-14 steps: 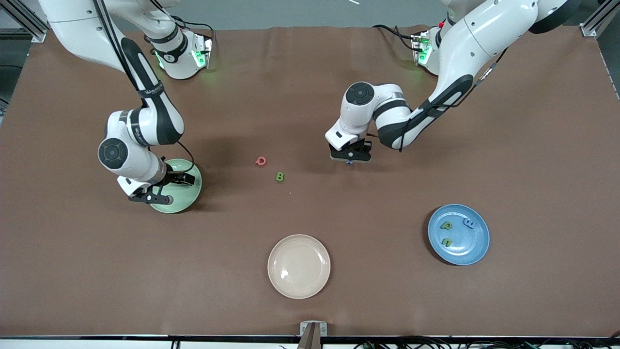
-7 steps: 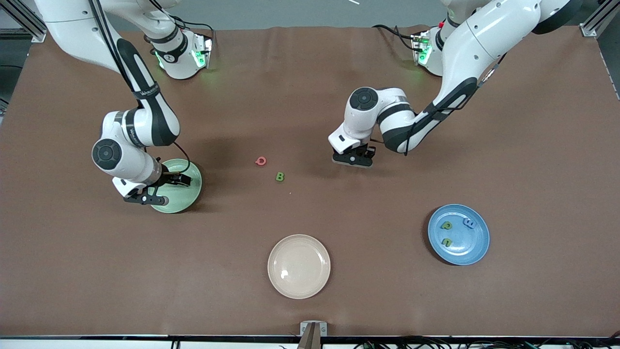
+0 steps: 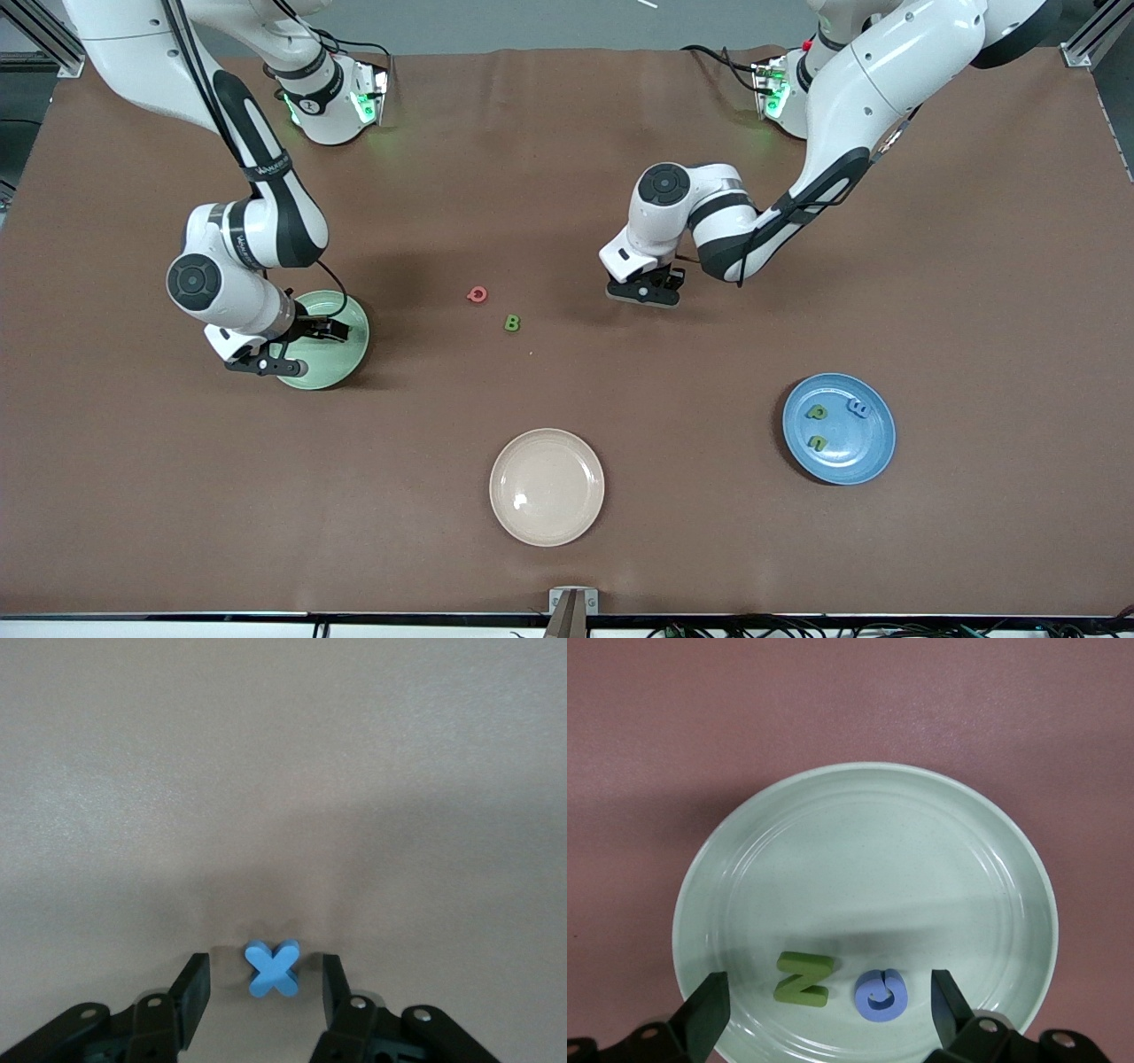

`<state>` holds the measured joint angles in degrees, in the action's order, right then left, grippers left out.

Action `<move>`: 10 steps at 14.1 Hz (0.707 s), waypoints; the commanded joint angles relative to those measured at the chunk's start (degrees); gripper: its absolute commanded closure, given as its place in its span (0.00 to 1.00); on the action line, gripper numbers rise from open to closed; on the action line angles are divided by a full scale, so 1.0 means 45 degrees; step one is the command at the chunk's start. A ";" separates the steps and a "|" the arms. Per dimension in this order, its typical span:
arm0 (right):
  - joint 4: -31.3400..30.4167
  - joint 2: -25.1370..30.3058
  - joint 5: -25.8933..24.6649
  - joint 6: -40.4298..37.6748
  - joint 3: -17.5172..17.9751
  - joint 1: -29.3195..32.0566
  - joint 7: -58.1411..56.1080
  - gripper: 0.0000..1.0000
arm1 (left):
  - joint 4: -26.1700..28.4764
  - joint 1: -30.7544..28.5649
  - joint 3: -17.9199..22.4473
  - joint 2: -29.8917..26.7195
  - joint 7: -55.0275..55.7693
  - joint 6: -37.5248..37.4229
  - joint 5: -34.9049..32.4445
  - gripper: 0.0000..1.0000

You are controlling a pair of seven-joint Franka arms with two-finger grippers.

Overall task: Sort upper and lower case letters into plates
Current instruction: 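Grasp the blue x with the left gripper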

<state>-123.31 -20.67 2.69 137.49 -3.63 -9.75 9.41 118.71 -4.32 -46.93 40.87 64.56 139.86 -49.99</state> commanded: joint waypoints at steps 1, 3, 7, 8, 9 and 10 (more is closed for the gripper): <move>-0.0040 0.0258 0.0065 -0.0162 0.0123 0.0195 -0.0216 0.00 | -0.0423 0.0335 0.0156 0.0273 0.0068 0.0073 -0.0220 0.49; 0.0057 0.0258 0.0065 -0.0239 0.0123 0.0195 -0.0197 0.00 | -0.0462 0.0335 0.0175 0.0293 0.0068 0.0073 -0.0220 0.63; 0.0507 0.0278 0.0065 -0.1137 0.0123 0.0175 -0.0119 0.00 | -0.0521 0.0316 0.0175 0.0254 0.0146 0.0034 -0.0142 0.94; 0.0526 0.0278 0.0065 -0.1138 0.0123 0.0175 -0.0061 0.00 | -0.0521 0.0181 0.0175 0.0215 0.0146 -0.0005 -0.0065 0.95; 0.0526 0.0278 0.0065 -0.1138 0.0123 0.0175 -0.0041 0.00 | -0.0541 0.0025 0.0195 0.0157 0.0127 -0.0025 -0.0064 0.96; 0.0526 0.0317 0.0065 -0.1138 0.0123 0.0175 -0.0041 0.00 | -0.0657 -0.0364 0.0176 0.0021 0.0107 -0.0122 -0.0045 0.96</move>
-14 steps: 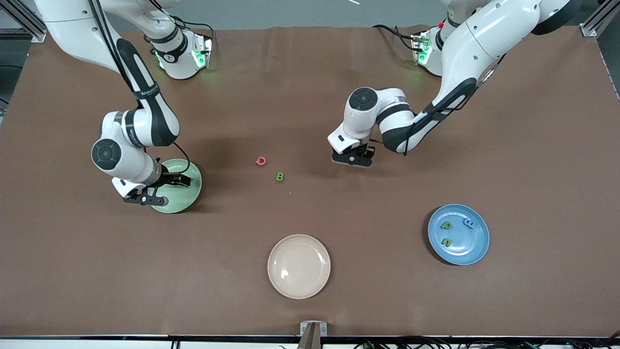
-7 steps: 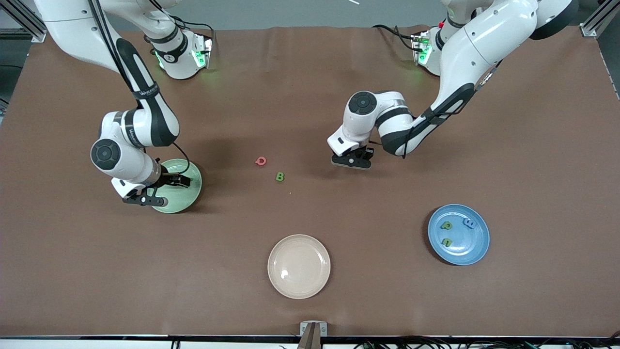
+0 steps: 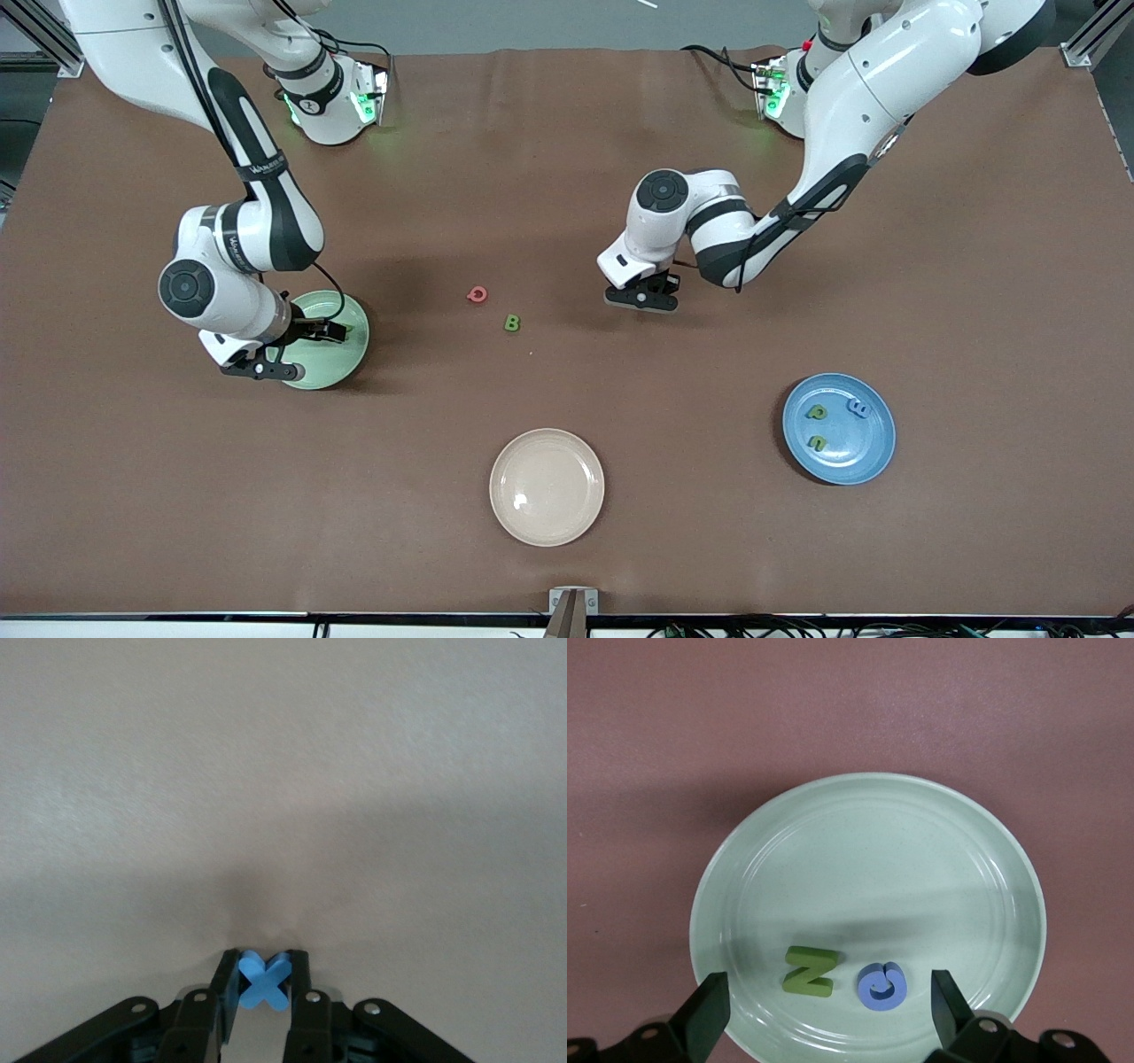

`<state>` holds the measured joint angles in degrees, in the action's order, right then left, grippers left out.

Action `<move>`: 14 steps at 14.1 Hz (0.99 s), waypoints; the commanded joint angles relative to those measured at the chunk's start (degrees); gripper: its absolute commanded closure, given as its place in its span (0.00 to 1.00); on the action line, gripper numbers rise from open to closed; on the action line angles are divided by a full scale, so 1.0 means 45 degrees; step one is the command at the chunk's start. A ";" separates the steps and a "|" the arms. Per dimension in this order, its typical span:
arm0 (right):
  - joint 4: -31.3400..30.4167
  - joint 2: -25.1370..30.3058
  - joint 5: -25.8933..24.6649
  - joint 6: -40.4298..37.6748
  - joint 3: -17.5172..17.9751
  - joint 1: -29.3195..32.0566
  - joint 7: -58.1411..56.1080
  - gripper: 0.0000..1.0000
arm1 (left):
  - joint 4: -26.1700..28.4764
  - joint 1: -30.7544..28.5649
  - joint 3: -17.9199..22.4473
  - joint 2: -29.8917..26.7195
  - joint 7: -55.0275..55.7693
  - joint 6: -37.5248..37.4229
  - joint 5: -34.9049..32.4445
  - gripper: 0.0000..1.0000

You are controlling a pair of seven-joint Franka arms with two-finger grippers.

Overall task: Sort upper and lower case letters into plates
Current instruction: 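Carry the x toward the blue plate with the left gripper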

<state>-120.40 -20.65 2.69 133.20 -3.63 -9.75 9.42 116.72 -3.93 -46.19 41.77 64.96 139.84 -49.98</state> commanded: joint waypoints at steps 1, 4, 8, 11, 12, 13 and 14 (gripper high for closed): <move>-0.0119 0.0388 0.0085 -0.0186 0.0142 0.0098 0.0016 0.00 | -0.0409 -0.0880 -0.0048 -0.0258 0.0018 -0.0255 -0.0045 0.96; -0.0139 0.0603 0.0124 -0.0166 0.0239 -0.0504 0.1903 0.00 | -0.1558 -0.1566 -0.0068 -0.0337 -0.0020 -0.0937 0.0072 0.96; -0.0314 0.0487 0.0124 0.0515 0.0220 -0.2613 0.5496 0.00 | -0.3453 -0.1782 0.0127 -0.0122 -0.0312 -0.1544 0.0287 0.96; -0.0373 0.0447 0.0124 0.0984 0.0220 -0.4097 0.7898 0.00 | -0.4119 -0.2503 0.0556 0.0014 -0.1754 -0.1565 0.0520 0.96; -0.0431 0.0389 0.0124 0.1334 0.0220 -0.4585 0.8815 0.00 | -0.4296 -0.2776 0.0577 0.0054 -0.2165 -0.1565 0.0657 0.96; -0.0587 0.0234 0.0124 0.1782 0.0220 -0.4958 0.9656 0.00 | -0.4394 -0.3050 0.0693 0.0054 -0.2730 -0.1565 0.0697 0.96; -0.0724 0.0097 0.0124 0.2193 0.0201 -0.5251 1.0283 0.00 | -0.4395 -0.3381 0.0907 0.0035 -0.3412 -0.1565 0.0698 0.96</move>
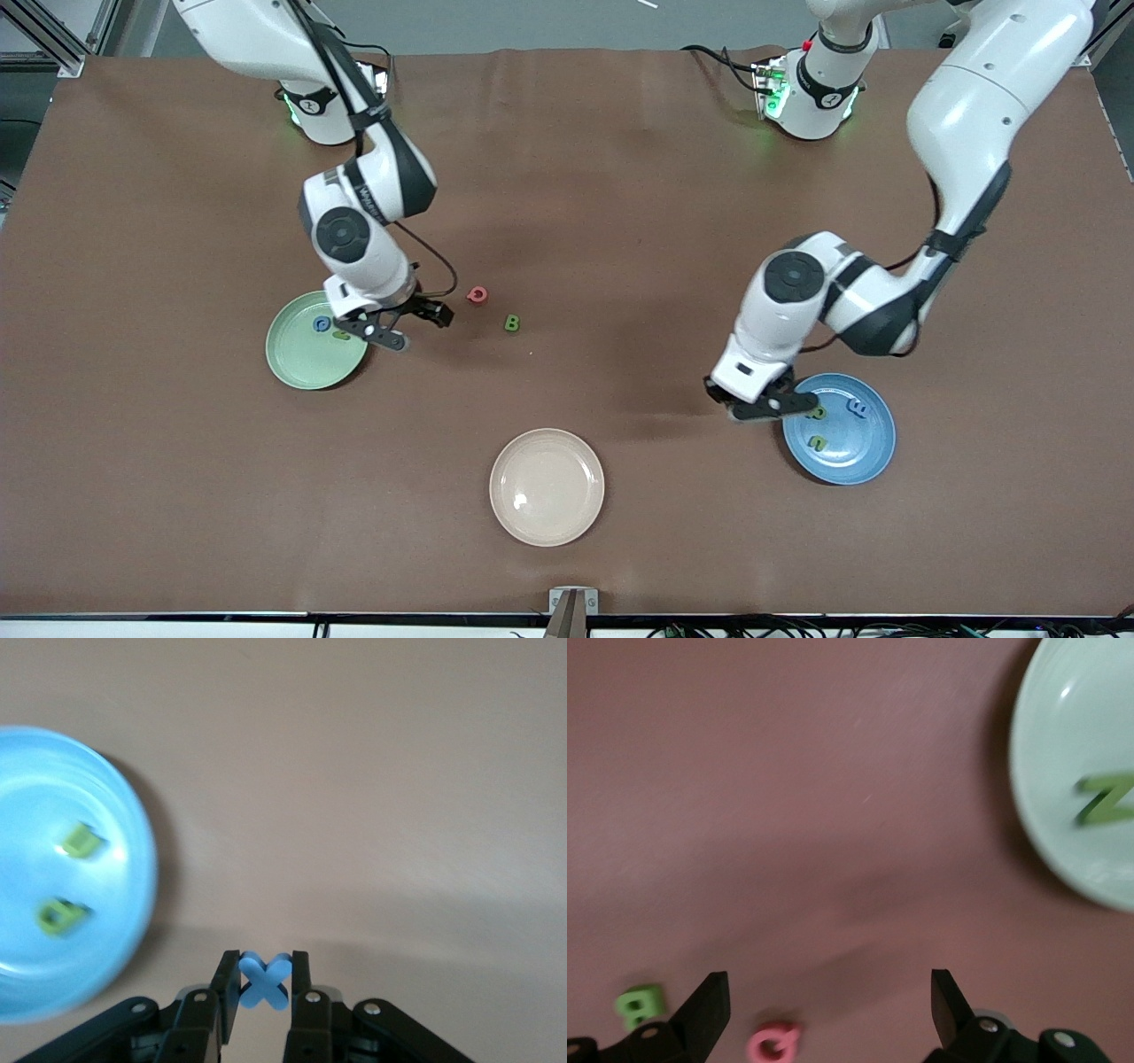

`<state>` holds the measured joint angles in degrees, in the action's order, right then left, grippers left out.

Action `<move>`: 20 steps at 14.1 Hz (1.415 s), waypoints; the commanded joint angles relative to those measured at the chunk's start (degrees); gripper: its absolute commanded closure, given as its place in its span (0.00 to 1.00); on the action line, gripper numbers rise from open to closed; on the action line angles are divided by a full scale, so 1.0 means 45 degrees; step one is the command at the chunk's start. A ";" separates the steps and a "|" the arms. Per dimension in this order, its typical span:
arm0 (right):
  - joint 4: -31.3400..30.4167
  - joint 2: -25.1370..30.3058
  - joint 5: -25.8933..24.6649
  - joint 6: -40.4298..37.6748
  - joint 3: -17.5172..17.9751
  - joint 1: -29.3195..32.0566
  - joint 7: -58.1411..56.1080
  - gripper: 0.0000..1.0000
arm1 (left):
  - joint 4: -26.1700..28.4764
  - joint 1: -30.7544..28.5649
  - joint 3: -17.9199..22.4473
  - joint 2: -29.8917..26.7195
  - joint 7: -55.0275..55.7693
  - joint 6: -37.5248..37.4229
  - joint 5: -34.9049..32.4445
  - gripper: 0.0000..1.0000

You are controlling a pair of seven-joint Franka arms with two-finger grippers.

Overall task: Sort upper and lower case letters into plates
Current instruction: 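Carry the x toward the blue plate with the left gripper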

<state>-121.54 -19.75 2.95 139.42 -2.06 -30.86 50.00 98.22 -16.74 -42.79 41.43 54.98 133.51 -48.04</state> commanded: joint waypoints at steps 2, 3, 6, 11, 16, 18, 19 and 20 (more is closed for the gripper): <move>-0.0725 -0.0432 0.0066 0.1631 -0.0129 -0.0974 0.2339 0.00 | -0.0690 -0.0906 0.0484 0.0323 -0.2428 -0.0156 0.0459 0.96; -0.0745 -0.0647 0.0066 0.1906 -0.0129 -0.1169 0.3080 0.00 | -0.0848 -0.0927 0.0718 0.0479 -0.2645 -0.0156 0.0673 0.96; -0.0726 -0.1234 0.0047 0.2317 -0.0149 -0.1659 0.5155 0.00 | -0.1511 -0.0908 0.1402 0.0812 -0.3679 -0.0156 0.0753 0.96; -0.0706 -0.1430 0.0047 0.2338 -0.0149 -0.1913 0.6057 0.13 | -0.1689 -0.0927 0.2028 0.1340 -0.4327 -0.0020 0.0714 0.82; -0.0707 -0.1450 0.0066 0.2377 -0.0129 -0.2127 0.6524 0.49 | -0.1670 -0.0986 0.2009 0.1243 -0.4560 -0.0020 0.0656 0.00; -0.0726 -0.1450 0.0086 0.2396 -0.0129 -0.2128 0.6603 0.52 | -0.1689 -0.1025 0.1912 0.1068 -0.4776 -0.0058 0.0734 0.00; -0.0726 -0.1450 0.0105 0.2397 -0.0129 -0.2128 0.6604 0.52 | -0.1689 -0.1044 0.1911 0.0970 -0.4757 -0.0097 0.0753 0.00; -0.0726 -0.1431 0.0125 0.2397 -0.0110 -0.2147 0.6604 0.52 | -0.1709 -0.1083 0.1892 0.0853 -0.4757 -0.0117 0.0753 0.00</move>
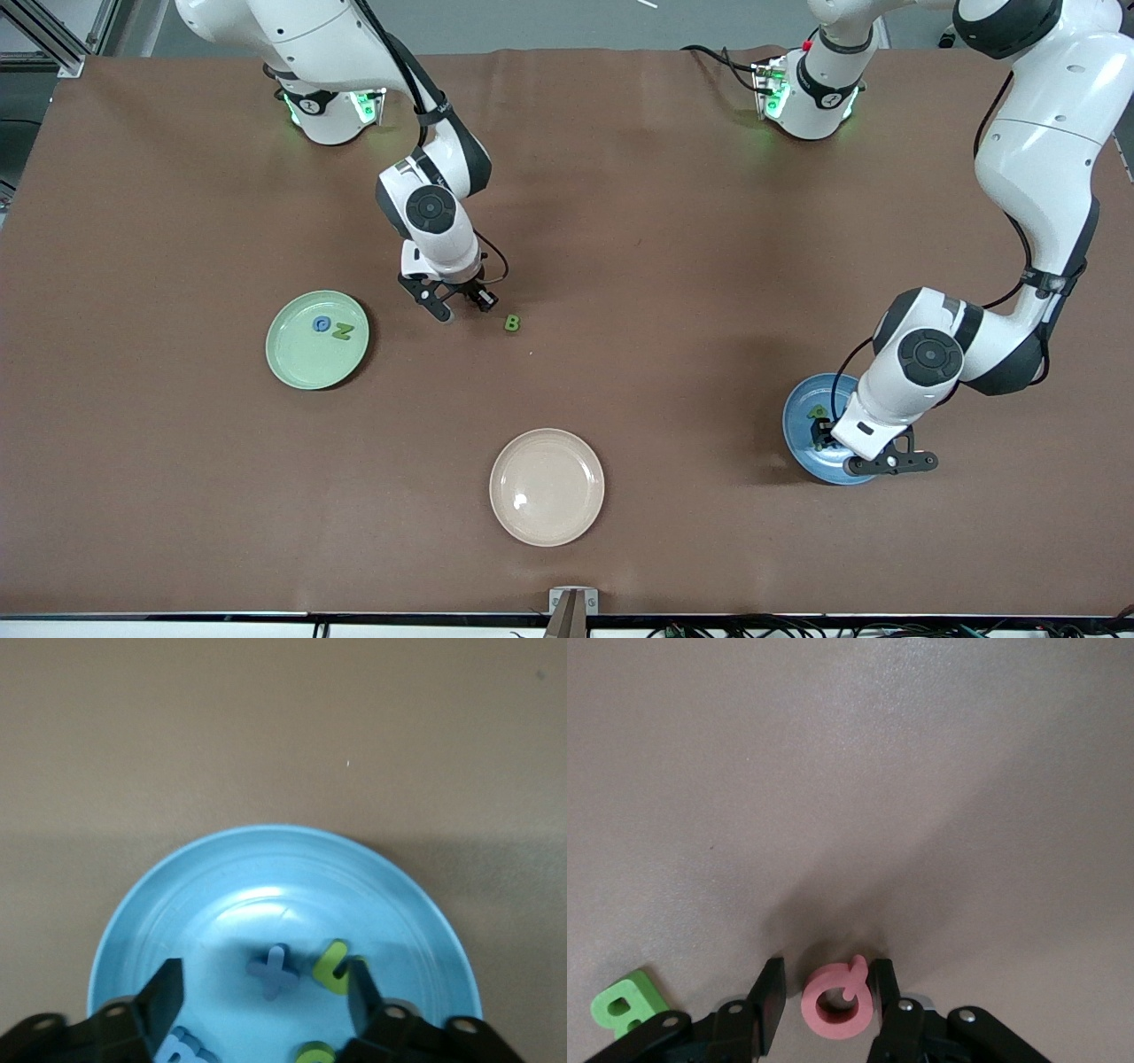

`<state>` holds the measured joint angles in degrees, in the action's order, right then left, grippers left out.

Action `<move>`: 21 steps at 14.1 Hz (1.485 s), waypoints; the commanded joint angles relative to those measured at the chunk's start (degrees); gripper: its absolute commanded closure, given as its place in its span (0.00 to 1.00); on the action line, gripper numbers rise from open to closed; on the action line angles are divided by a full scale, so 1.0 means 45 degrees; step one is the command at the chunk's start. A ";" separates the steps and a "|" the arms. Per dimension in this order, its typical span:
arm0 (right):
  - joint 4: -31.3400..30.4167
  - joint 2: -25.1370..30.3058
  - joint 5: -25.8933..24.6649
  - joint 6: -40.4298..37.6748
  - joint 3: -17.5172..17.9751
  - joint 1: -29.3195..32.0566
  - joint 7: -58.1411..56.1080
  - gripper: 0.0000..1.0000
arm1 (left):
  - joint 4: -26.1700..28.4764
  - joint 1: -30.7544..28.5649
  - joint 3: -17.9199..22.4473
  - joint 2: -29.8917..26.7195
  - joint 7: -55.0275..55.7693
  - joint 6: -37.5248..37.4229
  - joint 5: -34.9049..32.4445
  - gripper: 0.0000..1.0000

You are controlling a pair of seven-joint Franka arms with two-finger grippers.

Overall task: Sort upper and lower case letters into plates
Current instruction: 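Grasp the pink Q with the right gripper while the left gripper drops the x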

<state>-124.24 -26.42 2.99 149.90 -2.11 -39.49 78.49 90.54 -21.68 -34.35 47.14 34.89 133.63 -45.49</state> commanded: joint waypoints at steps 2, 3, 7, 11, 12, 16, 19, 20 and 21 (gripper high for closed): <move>-0.0125 0.0050 0.0118 0.0048 -0.0118 -0.0346 0.0273 0.64 | -0.0237 -0.0219 -0.0177 -0.0709 -0.0312 -0.0202 0.0401 0.00; -0.0125 0.0050 0.0118 0.0048 -0.0118 -0.0346 0.0273 0.79 | -0.0257 -0.0511 -0.0643 -0.0846 -0.0313 -0.0261 0.0925 0.00; -0.0067 0.0205 0.0098 -0.0147 -0.0137 -0.0093 -0.0154 1.00 | -0.1095 -0.1879 -0.2481 -0.0867 -0.0993 -0.1585 0.2141 0.00; -0.0086 0.1354 0.0117 -0.1605 -0.0215 0.1426 -0.3251 1.00 | -0.1625 -0.1959 -0.2777 -0.1723 -0.1913 -0.3540 0.2141 0.00; -0.0105 0.1803 0.0098 -0.2096 -0.0215 0.1953 -0.4248 1.00 | -0.1625 -0.1959 -0.2777 -0.2036 -0.1933 -0.3581 0.2180 0.00; -0.0125 0.2550 0.0098 -0.2999 -0.0215 0.4686 -0.8700 1.00 | -0.1663 -0.1764 -0.2893 -0.3404 -0.1914 -0.4476 0.2258 0.00; -0.0067 0.2414 0.0098 -0.2727 -0.0215 0.6368 -1.1477 1.00 | -0.2093 -0.1940 -0.3479 -0.3523 -0.1972 -0.5219 0.2278 0.00; -0.0067 0.2317 0.0098 -0.2474 -0.0215 0.6817 -1.2219 1.00 | -0.2190 -0.1959 -0.3673 -0.3833 -0.2108 -0.5648 0.2297 0.00; -0.0067 0.2103 0.0098 -0.2201 -0.0215 0.7151 -1.2768 1.00 | -0.2268 -0.1901 -0.3694 -0.4261 -0.2322 -0.6135 0.2510 0.00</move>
<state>-123.46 -16.48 3.02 137.63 -4.34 -10.52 26.03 81.30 -30.07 -50.27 31.01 26.97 110.17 -36.21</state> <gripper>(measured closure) 0.648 0.000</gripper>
